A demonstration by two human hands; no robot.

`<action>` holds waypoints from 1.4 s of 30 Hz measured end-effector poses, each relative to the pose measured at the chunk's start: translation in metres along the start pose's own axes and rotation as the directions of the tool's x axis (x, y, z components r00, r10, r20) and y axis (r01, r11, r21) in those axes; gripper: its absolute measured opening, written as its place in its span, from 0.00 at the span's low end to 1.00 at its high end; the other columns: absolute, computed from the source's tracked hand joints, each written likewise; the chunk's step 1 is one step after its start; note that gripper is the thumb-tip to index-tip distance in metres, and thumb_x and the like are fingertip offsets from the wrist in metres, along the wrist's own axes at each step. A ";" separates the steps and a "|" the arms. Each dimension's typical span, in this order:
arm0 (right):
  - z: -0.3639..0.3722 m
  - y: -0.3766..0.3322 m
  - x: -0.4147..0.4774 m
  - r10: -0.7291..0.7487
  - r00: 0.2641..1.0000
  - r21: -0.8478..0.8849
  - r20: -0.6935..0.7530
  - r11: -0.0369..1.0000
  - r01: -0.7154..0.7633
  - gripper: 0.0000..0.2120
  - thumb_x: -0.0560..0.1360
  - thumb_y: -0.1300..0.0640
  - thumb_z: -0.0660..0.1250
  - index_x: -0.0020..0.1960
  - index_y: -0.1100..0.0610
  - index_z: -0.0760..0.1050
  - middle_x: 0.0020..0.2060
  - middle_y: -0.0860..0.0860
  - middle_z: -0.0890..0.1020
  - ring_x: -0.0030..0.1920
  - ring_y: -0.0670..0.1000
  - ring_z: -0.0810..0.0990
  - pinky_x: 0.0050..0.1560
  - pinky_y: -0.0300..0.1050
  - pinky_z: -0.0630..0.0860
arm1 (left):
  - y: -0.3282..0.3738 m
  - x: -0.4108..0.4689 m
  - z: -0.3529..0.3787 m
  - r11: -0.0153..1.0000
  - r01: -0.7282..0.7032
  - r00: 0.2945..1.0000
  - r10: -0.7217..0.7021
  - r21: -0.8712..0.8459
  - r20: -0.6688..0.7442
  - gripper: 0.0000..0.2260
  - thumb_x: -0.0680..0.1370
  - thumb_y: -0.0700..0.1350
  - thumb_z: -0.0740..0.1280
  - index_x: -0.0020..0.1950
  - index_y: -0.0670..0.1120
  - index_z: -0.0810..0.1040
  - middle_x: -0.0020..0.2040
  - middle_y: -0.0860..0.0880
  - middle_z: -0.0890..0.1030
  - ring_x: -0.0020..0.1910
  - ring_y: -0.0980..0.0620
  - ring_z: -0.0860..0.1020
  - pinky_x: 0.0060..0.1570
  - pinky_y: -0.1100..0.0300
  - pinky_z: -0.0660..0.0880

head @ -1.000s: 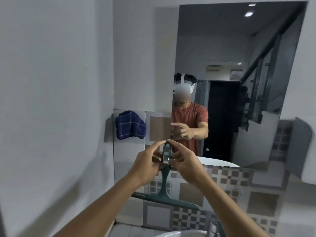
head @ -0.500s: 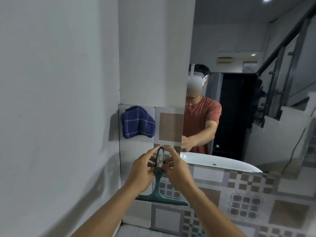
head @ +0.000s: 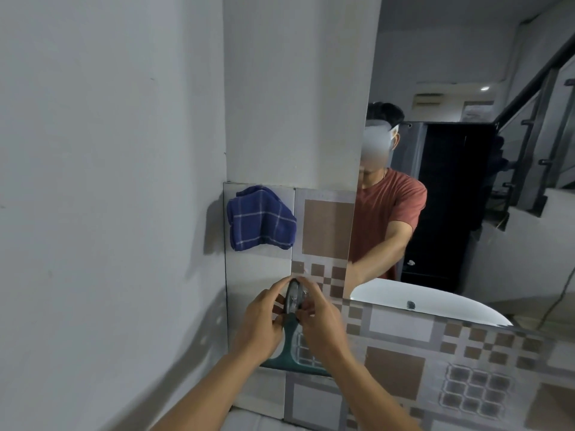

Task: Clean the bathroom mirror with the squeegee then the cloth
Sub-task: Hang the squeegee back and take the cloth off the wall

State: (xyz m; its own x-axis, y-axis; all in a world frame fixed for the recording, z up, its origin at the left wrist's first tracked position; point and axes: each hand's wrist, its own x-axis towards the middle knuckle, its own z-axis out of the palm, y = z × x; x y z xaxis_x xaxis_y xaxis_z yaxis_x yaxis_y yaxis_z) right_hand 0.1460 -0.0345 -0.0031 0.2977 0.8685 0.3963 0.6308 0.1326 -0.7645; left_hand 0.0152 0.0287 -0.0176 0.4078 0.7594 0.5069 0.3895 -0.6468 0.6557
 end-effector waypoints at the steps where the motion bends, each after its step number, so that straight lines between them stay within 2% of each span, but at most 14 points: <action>1: 0.002 0.004 -0.001 0.000 1.000 0.006 0.003 1.000 0.000 0.33 0.80 0.70 0.63 0.72 0.37 0.64 0.55 0.50 0.80 0.51 0.45 0.81 0.47 0.34 0.80 | -0.004 -0.002 0.002 1.000 0.000 1.000 0.000 0.019 0.006 0.36 0.76 0.36 0.71 0.75 0.64 0.62 0.60 0.55 0.77 0.53 0.56 0.80 0.54 0.62 0.81; 4: 0.006 0.012 -0.005 0.005 1.000 -0.035 0.017 0.999 -0.004 0.33 0.81 0.70 0.62 0.78 0.43 0.62 0.58 0.50 0.80 0.54 0.45 0.82 0.49 0.33 0.80 | -0.014 -0.005 0.007 0.999 -0.004 1.000 0.003 0.050 0.025 0.37 0.76 0.36 0.71 0.75 0.66 0.60 0.58 0.55 0.77 0.51 0.57 0.79 0.52 0.60 0.81; 8: 0.011 0.021 -0.007 -0.029 0.999 -0.120 0.034 0.992 0.033 0.32 0.81 0.67 0.63 0.77 0.41 0.59 0.61 0.52 0.81 0.53 0.47 0.83 0.49 0.38 0.82 | -0.020 -0.006 0.014 0.999 -0.007 1.000 0.006 0.048 0.030 0.35 0.76 0.36 0.70 0.76 0.63 0.63 0.60 0.53 0.77 0.52 0.56 0.79 0.56 0.59 0.80; 11: 0.010 0.025 -0.007 -0.021 0.999 -0.110 0.031 0.994 0.024 0.31 0.82 0.66 0.63 0.76 0.40 0.60 0.60 0.51 0.81 0.53 0.46 0.82 0.50 0.40 0.83 | -0.024 -0.006 0.018 0.999 0.005 1.000 -0.006 0.048 0.021 0.35 0.76 0.36 0.71 0.76 0.61 0.63 0.63 0.53 0.76 0.54 0.55 0.79 0.58 0.58 0.79; 16: 0.010 0.031 -0.005 -0.015 0.999 -0.099 0.043 0.995 0.019 0.35 0.79 0.67 0.67 0.77 0.40 0.60 0.53 0.44 0.81 0.50 0.42 0.81 0.49 0.32 0.79 | -0.029 -0.006 0.022 0.999 0.000 1.000 0.000 0.049 0.017 0.37 0.75 0.37 0.73 0.76 0.64 0.61 0.64 0.53 0.76 0.55 0.56 0.79 0.58 0.57 0.80; 20: 0.010 0.032 -0.006 -0.028 0.999 -0.079 0.034 0.996 0.030 0.36 0.79 0.67 0.67 0.77 0.38 0.60 0.50 0.41 0.80 0.47 0.39 0.80 0.53 0.33 0.80 | -0.031 -0.006 0.023 0.999 -0.008 1.000 0.008 0.054 0.009 0.38 0.75 0.37 0.73 0.76 0.65 0.60 0.65 0.54 0.75 0.57 0.57 0.79 0.58 0.57 0.80; 24: 0.007 0.029 -0.010 -0.011 0.999 -0.081 0.044 0.997 0.014 0.35 0.79 0.67 0.67 0.78 0.40 0.61 0.47 0.41 0.80 0.45 0.39 0.80 0.44 0.23 0.74 | -0.029 -0.007 0.020 1.000 -0.003 1.000 0.003 0.015 0.011 0.37 0.75 0.37 0.73 0.75 0.64 0.63 0.63 0.54 0.77 0.54 0.56 0.80 0.56 0.57 0.81; 27: -0.003 0.017 -0.016 -0.007 0.998 -0.101 0.056 0.995 0.013 0.34 0.80 0.67 0.65 0.78 0.41 0.61 0.52 0.43 0.80 0.45 0.42 0.80 0.44 0.27 0.77 | -0.023 -0.007 0.014 0.998 0.025 1.000 -0.025 -0.056 0.005 0.35 0.73 0.36 0.75 0.72 0.63 0.68 0.59 0.55 0.78 0.53 0.54 0.80 0.53 0.57 0.82; 29: -0.014 0.004 -0.018 -0.034 0.998 -0.115 0.043 0.993 0.039 0.31 0.81 0.67 0.63 0.77 0.42 0.64 0.58 0.46 0.79 0.46 0.43 0.79 0.48 0.33 0.79 | -0.014 -0.008 0.005 0.993 0.030 1.000 -0.030 -0.110 0.001 0.34 0.72 0.33 0.75 0.70 0.61 0.71 0.54 0.56 0.78 0.52 0.54 0.79 0.50 0.64 0.80; 31: -0.028 -0.016 -0.019 -0.048 0.999 -0.123 0.027 0.991 0.051 0.28 0.81 0.66 0.63 0.76 0.45 0.66 0.60 0.47 0.79 0.51 0.44 0.79 0.53 0.37 0.80 | 0.002 -0.012 -0.012 0.996 -0.003 0.999 0.000 -0.091 -0.036 0.29 0.73 0.33 0.73 0.70 0.55 0.73 0.52 0.58 0.78 0.51 0.56 0.79 0.49 0.70 0.78; 34: -0.048 -0.049 -0.015 -0.116 0.993 -0.121 -0.034 0.986 0.111 0.22 0.81 0.63 0.63 0.73 0.48 0.71 0.54 0.47 0.81 0.51 0.46 0.80 0.55 0.44 0.82 | 0.033 -0.015 -0.044 0.993 -0.080 0.985 0.066 -0.083 -0.161 0.20 0.76 0.37 0.69 0.66 0.53 0.76 0.49 0.57 0.80 0.48 0.58 0.79 0.45 0.70 0.77; 37: -0.063 -0.086 -0.003 -0.242 0.960 -0.107 -0.138 0.968 0.229 0.18 0.81 0.60 0.63 0.70 0.50 0.74 0.52 0.46 0.82 0.50 0.43 0.80 0.54 0.39 0.80 | 0.067 -0.008 -0.077 0.978 -0.202 0.930 0.173 -0.059 -0.326 0.13 0.77 0.43 0.67 0.60 0.53 0.78 0.46 0.57 0.80 0.46 0.59 0.79 0.40 0.71 0.76; 40: -0.073 -0.121 0.017 -0.322 0.924 -0.131 -0.205 0.945 0.300 0.16 0.82 0.56 0.62 0.69 0.51 0.75 0.56 0.47 0.82 0.54 0.44 0.81 0.57 0.44 0.80 | 0.092 0.012 -0.108 0.959 -0.275 0.855 0.276 0.066 -0.439 0.10 0.79 0.44 0.67 0.59 0.49 0.79 0.46 0.55 0.81 0.43 0.58 0.79 0.40 0.69 0.76; 42: -0.078 -0.141 0.033 -0.336 0.923 -0.170 -0.190 0.937 0.306 0.16 0.83 0.55 0.60 0.70 0.52 0.74 0.60 0.50 0.82 0.58 0.48 0.80 0.60 0.45 0.78 | 0.102 0.030 -0.127 0.950 -0.248 0.828 0.310 0.191 -0.468 0.09 0.79 0.44 0.67 0.59 0.49 0.79 0.49 0.54 0.80 0.46 0.56 0.78 0.43 0.64 0.77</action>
State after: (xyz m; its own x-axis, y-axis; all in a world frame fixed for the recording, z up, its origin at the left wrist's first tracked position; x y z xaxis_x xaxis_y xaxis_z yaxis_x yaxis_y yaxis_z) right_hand 0.1229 -0.0616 0.1575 0.1987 0.6660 0.7190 0.8041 0.3086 -0.5081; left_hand -0.0380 -0.0056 0.1353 0.0722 0.4608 0.8846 0.4265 -0.8160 0.3902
